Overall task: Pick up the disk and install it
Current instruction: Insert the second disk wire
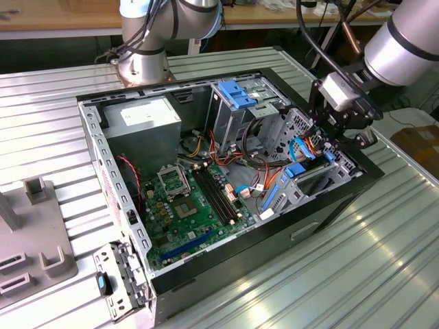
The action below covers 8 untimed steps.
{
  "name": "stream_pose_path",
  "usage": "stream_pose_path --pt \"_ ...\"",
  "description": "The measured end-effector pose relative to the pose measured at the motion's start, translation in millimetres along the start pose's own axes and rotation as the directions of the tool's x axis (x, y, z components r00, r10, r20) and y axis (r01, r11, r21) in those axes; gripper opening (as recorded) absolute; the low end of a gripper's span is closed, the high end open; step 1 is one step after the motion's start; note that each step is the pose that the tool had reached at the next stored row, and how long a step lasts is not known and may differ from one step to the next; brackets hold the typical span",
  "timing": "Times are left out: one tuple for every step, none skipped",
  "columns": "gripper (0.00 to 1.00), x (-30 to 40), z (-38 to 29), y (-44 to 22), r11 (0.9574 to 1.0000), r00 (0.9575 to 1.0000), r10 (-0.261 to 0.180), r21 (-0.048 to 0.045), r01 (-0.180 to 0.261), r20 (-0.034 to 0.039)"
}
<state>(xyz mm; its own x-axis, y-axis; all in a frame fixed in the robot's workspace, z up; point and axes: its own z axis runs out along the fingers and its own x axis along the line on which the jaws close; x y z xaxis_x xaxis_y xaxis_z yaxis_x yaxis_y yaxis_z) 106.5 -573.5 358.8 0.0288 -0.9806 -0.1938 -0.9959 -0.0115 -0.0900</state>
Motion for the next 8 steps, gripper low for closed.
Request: stream_pose_path --pt "0.36 -1.0 -3.5 -0.3 1.0000 1.0000 0.000 0.0000 0.000 0.0002" --pt "0.36 -1.5 -5.8 -0.5 1.0000 1.0000 0.000 0.0000 0.000 0.0002" --pt "0.36 -1.9 -7.6 -0.7 1.0000 1.0000 0.000 0.0001 0.000 0.0003" --pt "0.36 -2.6 -10.6 -1.0 1.0000 1.0000 0.000 0.0002 0.000 0.0001" --pt "0.36 -2.6 -10.5 -1.0 1.0000 1.0000 0.000 0.0002 0.000 -0.0006" --pt "0.36 -2.6 -10.6 -1.0 1.0000 1.0000 0.000 0.0001 0.000 -0.0008" --pt "0.36 -2.7 -10.8 -1.0 1.0000 1.0000 0.000 0.0001 0.000 -0.0014" --pt "0.36 -2.7 -10.8 -1.0 1.0000 1.0000 0.000 0.0001 0.000 -0.0017"
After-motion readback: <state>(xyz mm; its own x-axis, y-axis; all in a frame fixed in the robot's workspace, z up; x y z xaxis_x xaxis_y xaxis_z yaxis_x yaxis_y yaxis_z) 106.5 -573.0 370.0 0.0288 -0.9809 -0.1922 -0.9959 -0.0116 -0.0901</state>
